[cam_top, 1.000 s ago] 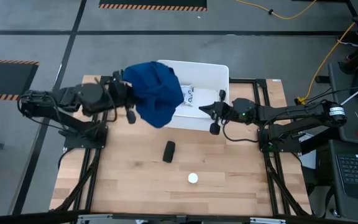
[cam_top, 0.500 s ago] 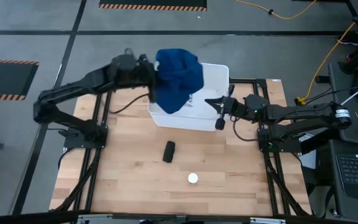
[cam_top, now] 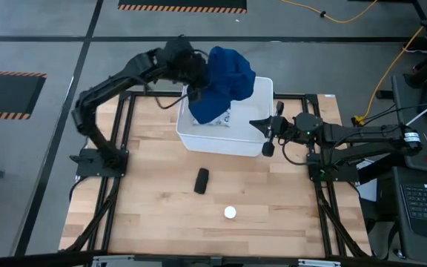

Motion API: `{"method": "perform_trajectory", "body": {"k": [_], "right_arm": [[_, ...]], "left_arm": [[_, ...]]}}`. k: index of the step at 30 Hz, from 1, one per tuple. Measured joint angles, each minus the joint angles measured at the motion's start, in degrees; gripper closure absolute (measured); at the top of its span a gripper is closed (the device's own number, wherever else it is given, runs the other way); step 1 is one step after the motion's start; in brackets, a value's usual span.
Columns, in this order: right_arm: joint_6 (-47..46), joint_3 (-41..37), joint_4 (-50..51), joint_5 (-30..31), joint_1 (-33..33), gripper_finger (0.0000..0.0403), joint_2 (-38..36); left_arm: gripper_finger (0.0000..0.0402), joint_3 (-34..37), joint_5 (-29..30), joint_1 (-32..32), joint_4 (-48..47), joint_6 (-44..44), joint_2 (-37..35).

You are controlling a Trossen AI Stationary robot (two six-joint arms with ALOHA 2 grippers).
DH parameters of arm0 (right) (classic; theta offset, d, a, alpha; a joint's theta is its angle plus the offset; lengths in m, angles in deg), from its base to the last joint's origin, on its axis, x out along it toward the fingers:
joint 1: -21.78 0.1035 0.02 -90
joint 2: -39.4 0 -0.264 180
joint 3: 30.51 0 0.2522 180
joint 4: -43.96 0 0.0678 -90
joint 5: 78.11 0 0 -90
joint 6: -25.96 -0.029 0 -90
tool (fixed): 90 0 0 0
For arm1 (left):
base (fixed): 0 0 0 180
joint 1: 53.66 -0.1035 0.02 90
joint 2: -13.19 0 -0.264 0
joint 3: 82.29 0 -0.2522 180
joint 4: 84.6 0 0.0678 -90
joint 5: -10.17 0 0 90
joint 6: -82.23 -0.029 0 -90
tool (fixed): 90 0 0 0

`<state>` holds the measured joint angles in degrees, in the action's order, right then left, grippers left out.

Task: Pick & place medical supplies in basket/bin
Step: Put the blue cloth into the white bin

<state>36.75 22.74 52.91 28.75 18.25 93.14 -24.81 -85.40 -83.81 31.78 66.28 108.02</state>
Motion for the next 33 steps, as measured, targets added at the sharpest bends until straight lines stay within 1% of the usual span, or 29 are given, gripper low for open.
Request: {"method": "perform_trajectory", "body": {"k": [3, 7, 11, 17, 29, 33], "right_arm": [[0.0, 0.0, 0.0, 0.0, 0.0, 0.0395, 0.0], [0.0, 0.0, 0.0, 0.0, 0.0, 0.0395, 0.0], [0.1, 0.0, 0.0, 0.0, 0.0, 0.0395, 0.0], [0.2, 0.0, 0.1, 0.0, 0.0, 0.0395, 0.0], [0.4, 0.0, 0.7, 0.0, 0.0, 0.0395, 0.0], [0.4, 0.0, 1.3, 0.0, 0.0, 0.0395, 0.0]], "left_arm": [[0.0361, -5.3, -0.2, -0.1, -5.7, -0.1, 4.6], [0.0361, -8.6, -3.7, 0.2, -11.4, -2.3, 9.3], [0.0363, -8.7, -2.7, 0.5, -13.7, -4.1, 12.5], [0.036, -8.7, -2.9, 0.9, -13.4, -7.7, 15.9], [0.0354, -8.7, -2.7, 0.9, -14.3, -10.9, 20.6], [0.0353, -8.7, -2.9, 1.0, -14.8, -13.6, 22.1]]}}
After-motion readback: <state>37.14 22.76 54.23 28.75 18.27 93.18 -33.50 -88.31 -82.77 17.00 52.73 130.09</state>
